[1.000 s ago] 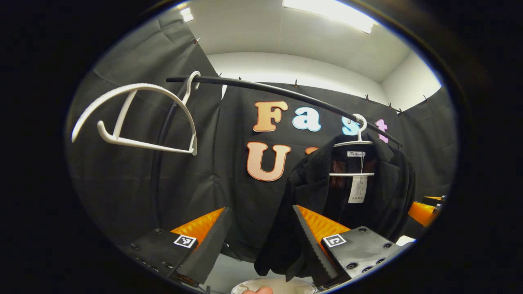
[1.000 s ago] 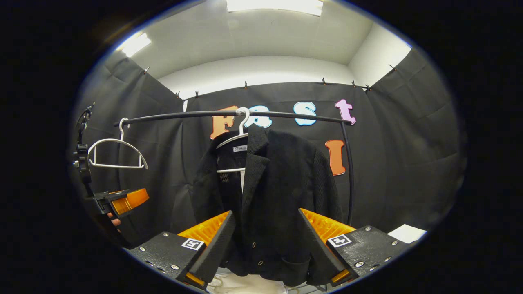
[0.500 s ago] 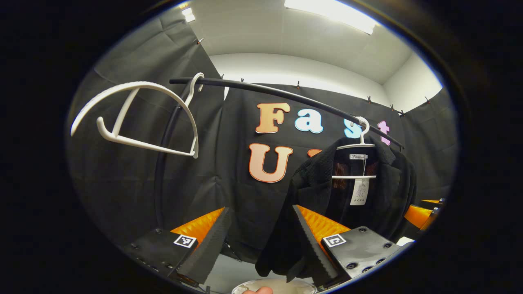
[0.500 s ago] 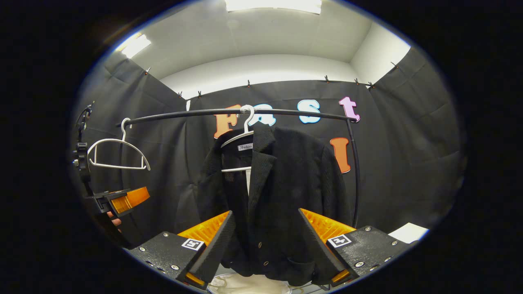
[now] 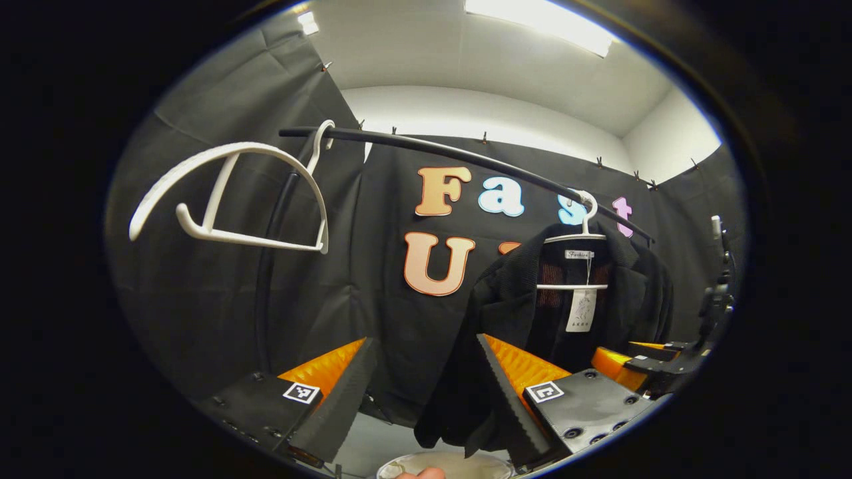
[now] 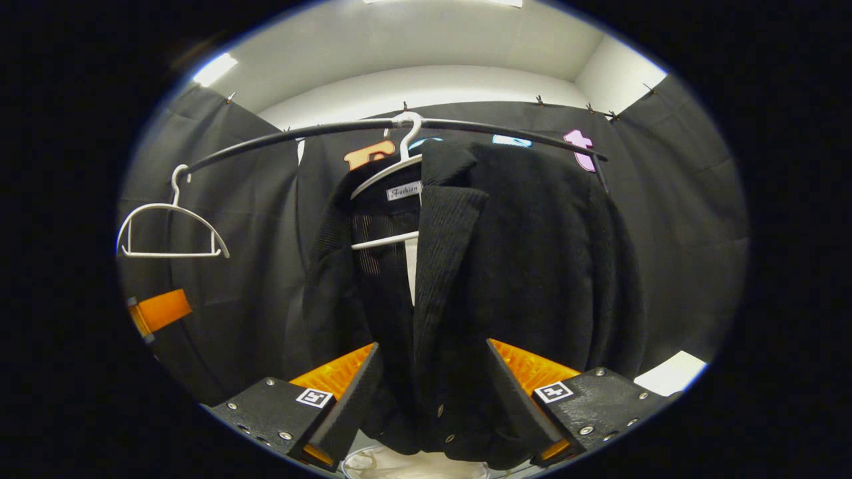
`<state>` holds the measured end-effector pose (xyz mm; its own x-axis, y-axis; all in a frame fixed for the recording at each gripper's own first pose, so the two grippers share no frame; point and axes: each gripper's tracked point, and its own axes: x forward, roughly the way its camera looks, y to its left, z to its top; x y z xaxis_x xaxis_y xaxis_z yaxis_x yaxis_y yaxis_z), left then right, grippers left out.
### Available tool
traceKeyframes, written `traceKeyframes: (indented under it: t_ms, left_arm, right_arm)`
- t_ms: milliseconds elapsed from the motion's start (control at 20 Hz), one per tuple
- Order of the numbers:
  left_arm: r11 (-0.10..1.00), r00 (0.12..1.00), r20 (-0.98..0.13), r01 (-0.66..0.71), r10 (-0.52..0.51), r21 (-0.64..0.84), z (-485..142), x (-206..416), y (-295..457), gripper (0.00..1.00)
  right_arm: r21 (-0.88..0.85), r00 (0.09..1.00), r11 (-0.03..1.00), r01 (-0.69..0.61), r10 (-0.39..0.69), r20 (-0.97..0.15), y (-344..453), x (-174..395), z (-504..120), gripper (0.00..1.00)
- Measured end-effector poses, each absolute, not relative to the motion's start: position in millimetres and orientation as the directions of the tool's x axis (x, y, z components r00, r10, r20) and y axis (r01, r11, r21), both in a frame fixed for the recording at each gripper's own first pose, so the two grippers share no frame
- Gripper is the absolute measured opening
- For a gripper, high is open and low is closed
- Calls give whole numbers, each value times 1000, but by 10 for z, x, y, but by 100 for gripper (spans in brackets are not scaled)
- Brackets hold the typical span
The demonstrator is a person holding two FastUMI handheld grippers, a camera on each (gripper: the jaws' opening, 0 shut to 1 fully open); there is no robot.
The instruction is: Grasp the clothes on the hanger with both hands and then place them into the laundry hamper below.
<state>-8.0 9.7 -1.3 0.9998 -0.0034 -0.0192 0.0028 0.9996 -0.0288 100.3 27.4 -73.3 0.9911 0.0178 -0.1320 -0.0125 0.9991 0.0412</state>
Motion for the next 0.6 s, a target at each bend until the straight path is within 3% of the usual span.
traceKeyframes:
  t_ms: [150, 200, 500, 550, 600]
  left_arm:
    - [999, 1000, -16, -19, 19, -28, -23, -106, 180, 93]
    - [999, 999, -16, -29, 29, -22, -37, -110, 215, 93]
    - [1000, 1000, -5, -4, 4, -25, -51, -50, 159, 96]
    - [1000, 1000, -6, 10, -10, -22, -58, -15, 112, 96]
    - [1000, 1000, -11, 24, -24, -18, -77, 30, 68, 96]
  right_arm:
    - [-9, 983, 993, 117, -117, -141, 21, 1219, -792, 94]
    - [-23, 980, 991, 135, -137, -141, 7, 1290, -796, 100]
    - [-91, 976, 983, 159, -170, -134, -103, 1508, -832, 100]
    - [-92, 972, 980, 177, -189, -137, -176, 1511, -838, 80]
    - [-85, 971, 978, 191, -201, -132, -229, 1520, -828, 66]
